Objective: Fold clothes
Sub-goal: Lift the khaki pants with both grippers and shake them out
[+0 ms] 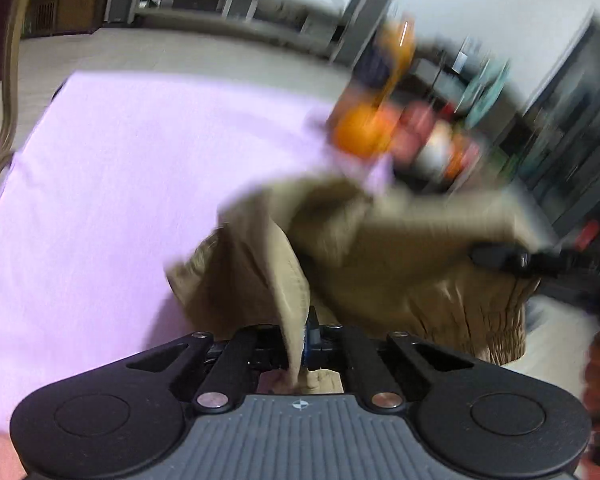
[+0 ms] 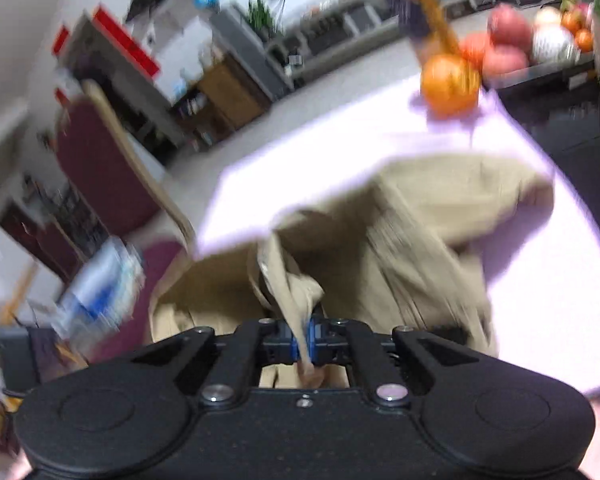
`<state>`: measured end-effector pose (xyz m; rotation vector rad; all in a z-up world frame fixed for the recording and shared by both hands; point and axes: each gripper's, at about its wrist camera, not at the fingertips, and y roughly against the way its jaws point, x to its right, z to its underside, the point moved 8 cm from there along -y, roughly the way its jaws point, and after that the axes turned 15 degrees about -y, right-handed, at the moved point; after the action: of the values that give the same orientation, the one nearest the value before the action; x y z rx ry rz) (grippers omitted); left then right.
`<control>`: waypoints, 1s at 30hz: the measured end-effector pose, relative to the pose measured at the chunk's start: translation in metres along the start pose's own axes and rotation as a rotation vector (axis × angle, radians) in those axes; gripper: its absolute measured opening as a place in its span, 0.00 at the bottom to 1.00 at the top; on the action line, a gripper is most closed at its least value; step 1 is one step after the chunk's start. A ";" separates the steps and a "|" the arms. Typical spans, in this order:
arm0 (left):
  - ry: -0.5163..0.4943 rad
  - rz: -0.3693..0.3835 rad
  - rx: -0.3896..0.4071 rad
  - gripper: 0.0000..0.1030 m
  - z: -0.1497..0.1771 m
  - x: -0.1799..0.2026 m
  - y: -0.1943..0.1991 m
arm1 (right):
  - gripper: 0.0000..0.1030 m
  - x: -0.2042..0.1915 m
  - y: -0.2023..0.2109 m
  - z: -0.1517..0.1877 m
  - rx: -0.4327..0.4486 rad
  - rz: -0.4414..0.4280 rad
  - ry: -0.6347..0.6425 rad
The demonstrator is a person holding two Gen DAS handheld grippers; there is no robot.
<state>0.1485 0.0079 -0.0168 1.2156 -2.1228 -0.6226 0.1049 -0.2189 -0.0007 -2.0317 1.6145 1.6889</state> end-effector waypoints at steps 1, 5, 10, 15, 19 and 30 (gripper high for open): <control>0.042 0.048 0.064 0.02 -0.023 -0.003 0.022 | 0.05 -0.015 0.019 -0.019 0.026 -0.028 -0.009; 0.168 0.193 0.337 0.02 -0.104 -0.014 0.116 | 0.05 -0.081 0.100 -0.089 0.139 -0.187 -0.034; 0.325 0.300 0.642 0.03 -0.139 -0.028 0.211 | 0.05 -0.154 0.192 -0.134 0.340 -0.439 -0.019; 0.531 0.292 0.500 0.01 -0.115 -0.044 0.197 | 0.05 -0.151 0.144 -0.138 0.226 -0.299 -0.116; 0.634 0.405 0.600 0.01 -0.117 -0.064 0.226 | 0.05 -0.165 0.133 -0.152 0.198 -0.288 -0.139; 0.622 0.431 0.559 0.02 -0.095 -0.016 0.227 | 0.05 -0.185 0.170 -0.142 0.255 -0.343 -0.036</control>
<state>0.0865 0.1189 0.1945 0.9821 -1.9450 0.5153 0.1079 -0.2592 0.2850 -1.9968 1.2985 1.3213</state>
